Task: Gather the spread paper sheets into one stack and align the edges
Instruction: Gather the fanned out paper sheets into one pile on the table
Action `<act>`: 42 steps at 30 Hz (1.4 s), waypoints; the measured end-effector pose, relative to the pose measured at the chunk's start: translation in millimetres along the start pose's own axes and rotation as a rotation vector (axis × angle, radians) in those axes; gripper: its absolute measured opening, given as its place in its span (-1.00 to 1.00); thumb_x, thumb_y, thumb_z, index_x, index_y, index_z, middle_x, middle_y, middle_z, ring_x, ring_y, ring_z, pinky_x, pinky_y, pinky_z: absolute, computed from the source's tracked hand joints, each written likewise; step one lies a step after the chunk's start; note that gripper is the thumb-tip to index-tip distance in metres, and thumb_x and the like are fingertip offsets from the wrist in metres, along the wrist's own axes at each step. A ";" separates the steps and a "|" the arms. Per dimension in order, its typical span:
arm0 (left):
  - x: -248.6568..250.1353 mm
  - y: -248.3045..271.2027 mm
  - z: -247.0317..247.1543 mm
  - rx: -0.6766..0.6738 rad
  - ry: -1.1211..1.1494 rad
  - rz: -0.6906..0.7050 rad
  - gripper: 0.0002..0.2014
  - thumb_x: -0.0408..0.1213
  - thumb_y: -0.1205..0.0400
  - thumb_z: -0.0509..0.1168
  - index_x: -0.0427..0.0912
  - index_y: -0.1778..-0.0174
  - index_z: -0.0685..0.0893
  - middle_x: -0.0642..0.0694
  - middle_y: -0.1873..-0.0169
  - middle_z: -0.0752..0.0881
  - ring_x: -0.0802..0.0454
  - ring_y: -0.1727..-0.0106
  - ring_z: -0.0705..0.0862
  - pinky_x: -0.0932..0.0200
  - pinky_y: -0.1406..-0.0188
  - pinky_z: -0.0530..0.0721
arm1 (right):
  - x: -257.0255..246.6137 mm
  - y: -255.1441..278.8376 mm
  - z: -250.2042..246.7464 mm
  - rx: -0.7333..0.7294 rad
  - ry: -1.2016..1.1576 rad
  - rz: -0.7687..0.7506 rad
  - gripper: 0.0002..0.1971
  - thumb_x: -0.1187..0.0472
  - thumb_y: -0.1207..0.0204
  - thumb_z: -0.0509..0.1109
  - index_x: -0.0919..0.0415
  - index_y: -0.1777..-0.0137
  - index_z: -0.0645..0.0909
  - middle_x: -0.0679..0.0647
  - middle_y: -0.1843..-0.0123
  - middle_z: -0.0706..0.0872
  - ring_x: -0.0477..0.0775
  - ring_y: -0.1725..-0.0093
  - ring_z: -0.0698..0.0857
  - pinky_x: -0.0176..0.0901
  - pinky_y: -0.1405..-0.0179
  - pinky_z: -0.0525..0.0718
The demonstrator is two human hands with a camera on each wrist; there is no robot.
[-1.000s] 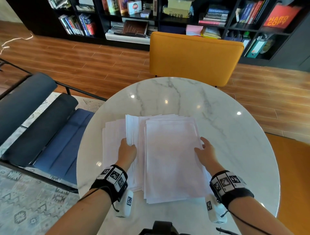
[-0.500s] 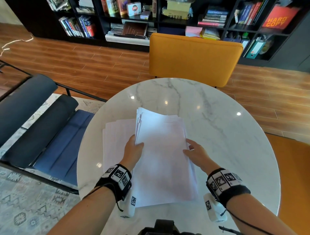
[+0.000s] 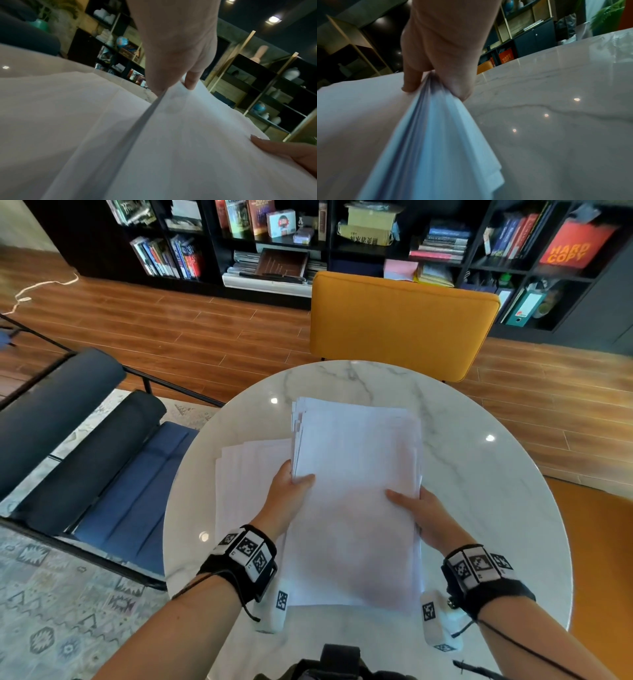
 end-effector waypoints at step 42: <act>-48.4 -16.3 -59.9 0.162 -0.302 -0.218 -0.33 -0.09 -0.67 0.21 -0.21 -0.63 0.08 -0.25 -0.54 0.37 -0.26 -0.49 0.43 -0.11 -0.44 0.46 | 24.4 -7.6 76.6 0.139 0.933 0.029 -0.22 0.22 -0.51 0.30 0.12 -0.67 -0.01 0.26 -0.50 0.37 0.32 -0.46 0.41 0.05 -0.38 0.45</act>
Point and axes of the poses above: each hand's wrist, its own y-axis away from the middle knuckle, its own z-axis out of the palm, x = y × z, the point moved 1 cm from there along -y, towards the middle knuckle
